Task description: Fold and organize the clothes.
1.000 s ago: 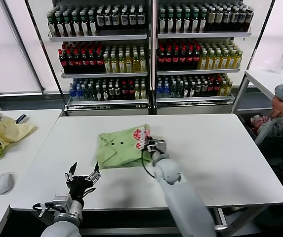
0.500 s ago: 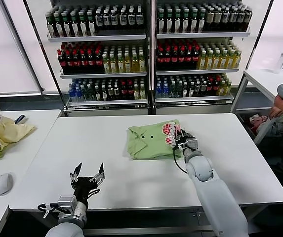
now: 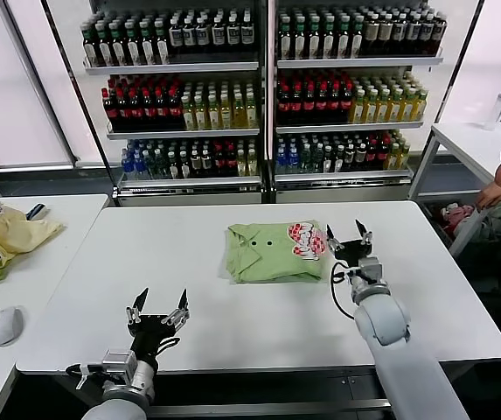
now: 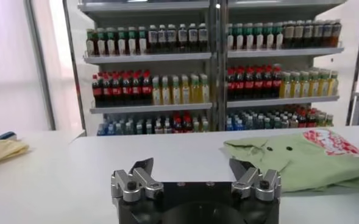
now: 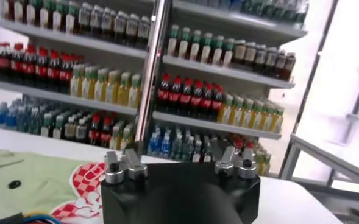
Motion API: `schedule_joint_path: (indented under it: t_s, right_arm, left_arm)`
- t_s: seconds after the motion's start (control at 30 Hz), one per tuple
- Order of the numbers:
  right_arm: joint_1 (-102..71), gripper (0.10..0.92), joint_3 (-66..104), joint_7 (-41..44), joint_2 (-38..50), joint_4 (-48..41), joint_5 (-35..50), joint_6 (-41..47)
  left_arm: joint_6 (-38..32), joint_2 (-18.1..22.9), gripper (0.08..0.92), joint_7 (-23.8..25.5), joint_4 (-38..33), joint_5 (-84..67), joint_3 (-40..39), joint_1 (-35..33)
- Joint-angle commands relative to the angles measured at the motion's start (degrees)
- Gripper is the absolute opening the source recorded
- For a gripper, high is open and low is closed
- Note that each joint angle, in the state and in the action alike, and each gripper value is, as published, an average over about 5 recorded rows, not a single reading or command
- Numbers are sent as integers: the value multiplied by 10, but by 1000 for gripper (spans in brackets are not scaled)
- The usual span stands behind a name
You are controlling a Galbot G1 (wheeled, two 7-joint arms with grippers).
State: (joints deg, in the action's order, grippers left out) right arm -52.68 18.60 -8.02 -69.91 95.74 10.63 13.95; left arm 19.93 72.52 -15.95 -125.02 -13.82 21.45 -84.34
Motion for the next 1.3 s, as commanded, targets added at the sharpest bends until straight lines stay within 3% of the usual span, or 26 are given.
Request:
schedule_joint_path:
  t_s: [0.03,0.23,1.3]
  right_arm:
    - [-242,790,117,-1,11,231,24,-31]
    - [-313,822,141,4,1,267,23,-47]
    - [-331,823,113,-16,-34,271,0,-34]
  left_arm:
    - [-7,2,823,15,-18,9,-2,-13]
    - [-16,3,823,22,-35,12,-4,-21]
    - [-15,-12,823,30,-59,10,2,-35]
